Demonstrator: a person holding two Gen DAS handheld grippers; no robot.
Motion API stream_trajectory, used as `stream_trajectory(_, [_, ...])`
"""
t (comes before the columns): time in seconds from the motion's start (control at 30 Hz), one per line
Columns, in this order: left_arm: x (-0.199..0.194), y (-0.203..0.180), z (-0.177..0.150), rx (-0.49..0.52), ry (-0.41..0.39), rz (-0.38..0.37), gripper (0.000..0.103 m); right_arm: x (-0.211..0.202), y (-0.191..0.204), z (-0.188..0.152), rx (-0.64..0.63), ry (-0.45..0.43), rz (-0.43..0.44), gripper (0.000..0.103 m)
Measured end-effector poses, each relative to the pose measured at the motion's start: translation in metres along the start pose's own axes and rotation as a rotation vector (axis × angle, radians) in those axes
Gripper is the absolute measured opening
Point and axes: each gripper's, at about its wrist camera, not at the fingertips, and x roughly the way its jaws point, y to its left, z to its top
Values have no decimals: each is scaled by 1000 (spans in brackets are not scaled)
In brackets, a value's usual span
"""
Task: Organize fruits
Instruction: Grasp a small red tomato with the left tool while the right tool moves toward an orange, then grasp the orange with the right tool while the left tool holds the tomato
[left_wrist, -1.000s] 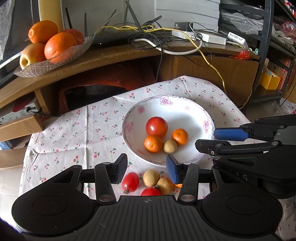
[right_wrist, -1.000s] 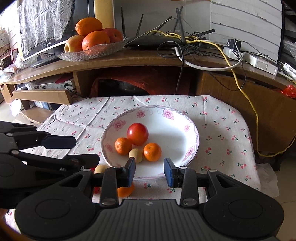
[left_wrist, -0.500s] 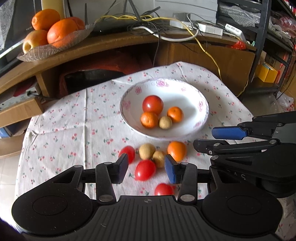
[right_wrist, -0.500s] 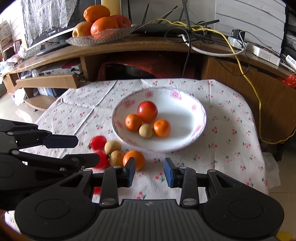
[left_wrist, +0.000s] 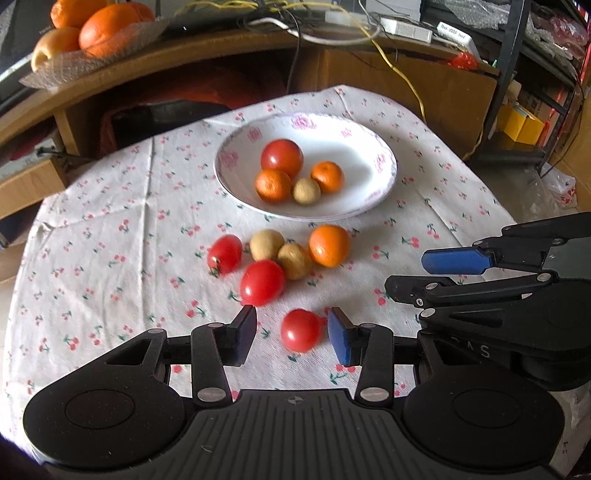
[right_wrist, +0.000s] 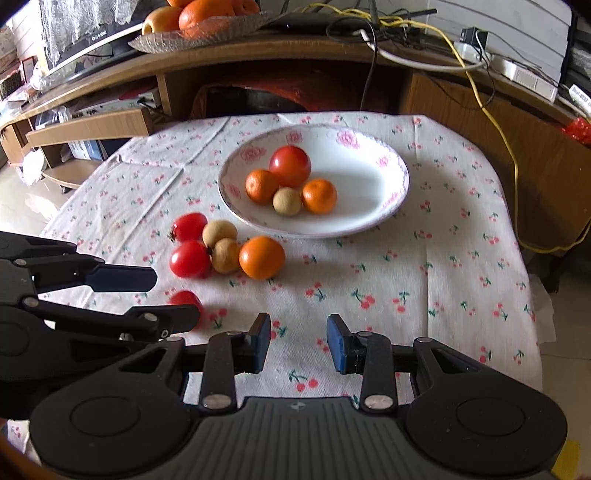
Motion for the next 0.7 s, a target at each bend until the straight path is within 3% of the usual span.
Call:
stream_trajectory(0.43, [20, -4, -4, -16, 13, -27, 50, 16, -13, 1, 21, 33, -5, 34])
stream_trajectory(0.7, [24, -5, -3, -8, 13, -16, 45, 15, -12, 8, 22, 11, 4, 36])
